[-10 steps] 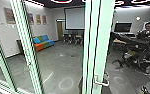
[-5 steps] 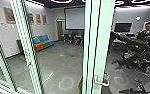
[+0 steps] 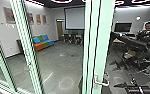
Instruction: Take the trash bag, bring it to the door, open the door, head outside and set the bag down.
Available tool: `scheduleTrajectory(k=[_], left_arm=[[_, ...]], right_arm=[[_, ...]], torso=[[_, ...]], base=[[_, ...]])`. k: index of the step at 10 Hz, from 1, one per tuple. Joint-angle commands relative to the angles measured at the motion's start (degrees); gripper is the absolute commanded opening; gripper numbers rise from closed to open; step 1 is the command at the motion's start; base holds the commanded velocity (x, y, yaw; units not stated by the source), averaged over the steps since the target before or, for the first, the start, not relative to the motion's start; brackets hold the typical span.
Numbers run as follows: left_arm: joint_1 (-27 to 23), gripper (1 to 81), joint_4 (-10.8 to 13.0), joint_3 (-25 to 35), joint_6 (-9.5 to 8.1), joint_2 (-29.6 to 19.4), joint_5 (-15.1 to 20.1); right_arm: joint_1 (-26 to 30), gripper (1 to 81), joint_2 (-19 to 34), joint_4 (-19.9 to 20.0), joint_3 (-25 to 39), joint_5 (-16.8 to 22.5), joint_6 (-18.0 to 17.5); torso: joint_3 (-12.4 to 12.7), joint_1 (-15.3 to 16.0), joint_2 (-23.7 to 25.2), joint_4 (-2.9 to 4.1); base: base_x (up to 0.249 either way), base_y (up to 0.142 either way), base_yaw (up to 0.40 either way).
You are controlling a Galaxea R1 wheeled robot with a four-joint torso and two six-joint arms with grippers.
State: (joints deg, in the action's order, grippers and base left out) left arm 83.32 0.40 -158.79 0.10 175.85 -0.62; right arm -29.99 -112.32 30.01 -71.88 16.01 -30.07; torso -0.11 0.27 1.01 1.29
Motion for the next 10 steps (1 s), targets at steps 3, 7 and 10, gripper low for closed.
scheduleTrajectory(k=[3, 7, 10], left_arm=[[-3.56, 1.0, -0.4, -0.11, -0.1, -0.32, 2.73], [-3.56, 1.0, -0.4, -0.11, -0.1, -0.58, 2.56], [-3.56, 1.0, -0.49, -0.03, -0.1, -0.5, 2.56]], right_arm=[[10.33, 81.1, -6.09, 1.18, -6.42, 2.98, -7.35], [11.04, 81.1, -9.35, 1.01, -9.15, 2.63, -16.33], [11.92, 81.1, -11.01, 1.01, -12.57, 2.97, -19.66]], torso=[[0.0, 0.0, 0.0, 0.0], [-0.02, 0.02, -0.02, 0.0], [-0.05, 0.02, -0.02, 0.0]], base=[[0.0, 0.0, 0.0], [0.0, 0.0, 0.0], [0.0, 0.0, 0.0]])
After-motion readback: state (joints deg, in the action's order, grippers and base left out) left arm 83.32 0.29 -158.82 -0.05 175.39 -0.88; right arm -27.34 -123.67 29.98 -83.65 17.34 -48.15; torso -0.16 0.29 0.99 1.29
